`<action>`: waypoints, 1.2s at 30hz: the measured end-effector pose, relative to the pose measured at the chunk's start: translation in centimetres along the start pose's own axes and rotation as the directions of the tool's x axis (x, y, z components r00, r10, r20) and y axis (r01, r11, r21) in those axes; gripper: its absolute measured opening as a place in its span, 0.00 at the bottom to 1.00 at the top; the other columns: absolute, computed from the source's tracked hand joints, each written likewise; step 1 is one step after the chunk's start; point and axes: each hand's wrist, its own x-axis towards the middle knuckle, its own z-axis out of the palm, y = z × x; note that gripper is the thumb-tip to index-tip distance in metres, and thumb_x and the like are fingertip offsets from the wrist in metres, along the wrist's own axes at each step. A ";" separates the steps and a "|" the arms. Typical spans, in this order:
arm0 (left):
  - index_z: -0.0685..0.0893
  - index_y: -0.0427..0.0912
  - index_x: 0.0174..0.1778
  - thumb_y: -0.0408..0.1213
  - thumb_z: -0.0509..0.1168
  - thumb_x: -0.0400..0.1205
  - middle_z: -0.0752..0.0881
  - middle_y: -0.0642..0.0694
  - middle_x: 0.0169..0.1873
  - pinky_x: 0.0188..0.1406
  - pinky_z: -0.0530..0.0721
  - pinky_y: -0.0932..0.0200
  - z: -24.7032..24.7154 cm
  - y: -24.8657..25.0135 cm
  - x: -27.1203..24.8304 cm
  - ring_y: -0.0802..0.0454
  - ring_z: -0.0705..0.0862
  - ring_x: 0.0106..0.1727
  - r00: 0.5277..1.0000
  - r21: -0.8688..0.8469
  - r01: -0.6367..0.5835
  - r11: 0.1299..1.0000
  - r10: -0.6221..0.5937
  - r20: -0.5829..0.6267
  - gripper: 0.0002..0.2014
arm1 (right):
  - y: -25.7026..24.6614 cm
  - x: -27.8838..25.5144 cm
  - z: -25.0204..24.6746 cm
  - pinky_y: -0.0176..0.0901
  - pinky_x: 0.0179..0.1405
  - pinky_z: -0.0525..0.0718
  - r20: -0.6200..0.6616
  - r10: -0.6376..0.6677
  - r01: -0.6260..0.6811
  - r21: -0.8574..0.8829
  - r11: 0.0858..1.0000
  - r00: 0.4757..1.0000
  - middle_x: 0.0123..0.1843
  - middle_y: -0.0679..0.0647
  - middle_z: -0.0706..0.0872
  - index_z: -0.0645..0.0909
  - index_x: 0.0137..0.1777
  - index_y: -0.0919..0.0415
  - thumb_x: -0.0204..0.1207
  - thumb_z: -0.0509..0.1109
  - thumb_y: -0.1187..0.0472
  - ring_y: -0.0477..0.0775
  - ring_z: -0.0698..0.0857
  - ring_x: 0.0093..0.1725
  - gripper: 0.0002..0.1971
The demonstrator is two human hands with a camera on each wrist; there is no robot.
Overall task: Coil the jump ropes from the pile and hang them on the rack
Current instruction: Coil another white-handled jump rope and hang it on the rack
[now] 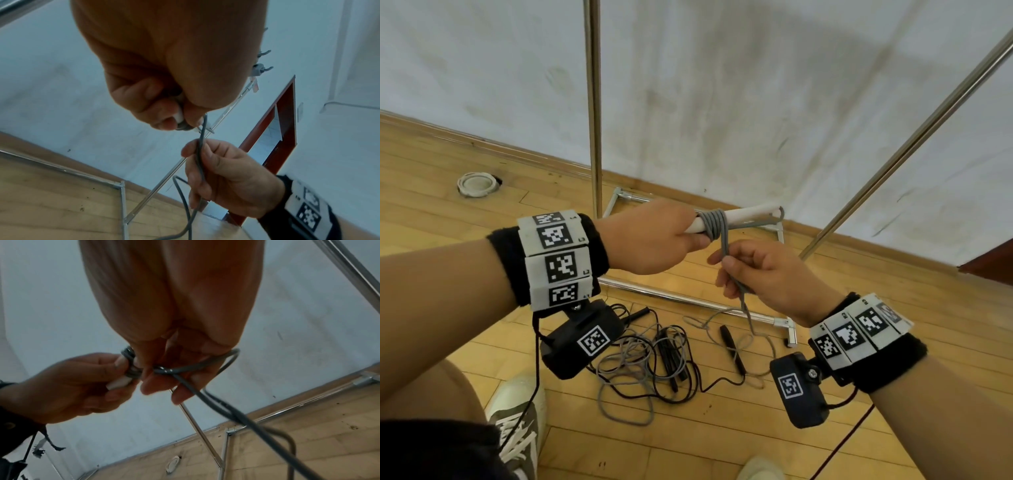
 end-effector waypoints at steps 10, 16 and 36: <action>0.79 0.46 0.38 0.46 0.61 0.87 0.82 0.58 0.23 0.22 0.74 0.69 -0.6 0.6 -0.8 0.63 0.76 0.20 0.996 -0.215 -0.053 0.975 0.067 0.058 0.13 | 0.9 -0.2 -0.6 0.60 0.40 0.86 -0.171 -0.137 0.115 -0.133 0.985 0.976 0.35 0.66 0.86 0.84 0.39 0.64 0.75 0.73 0.54 0.63 0.86 0.36 0.12; 0.81 0.47 0.42 0.48 0.61 0.87 0.83 0.55 0.24 0.24 0.76 0.66 -0.6 0.1 -0.2 0.63 0.77 0.22 0.999 -0.215 0.037 0.976 -0.045 -0.030 0.11 | 0.8 -0.3 -0.8 0.38 0.33 0.79 -0.160 -0.164 0.139 -0.158 0.978 0.973 0.30 0.51 0.77 0.87 0.48 0.54 0.86 0.61 0.54 0.51 0.76 0.31 0.13; 0.81 0.43 0.43 0.43 0.62 0.87 0.83 0.52 0.24 0.23 0.76 0.65 -2.0 1.0 -1.2 0.58 0.78 0.22 0.997 -0.362 -0.043 0.931 0.061 0.037 0.10 | 1.6 0.2 -1.1 0.48 0.41 0.90 -0.072 -0.162 0.154 -0.101 0.983 0.984 0.34 0.46 0.85 0.81 0.44 0.65 0.78 0.66 0.51 0.46 0.86 0.36 0.15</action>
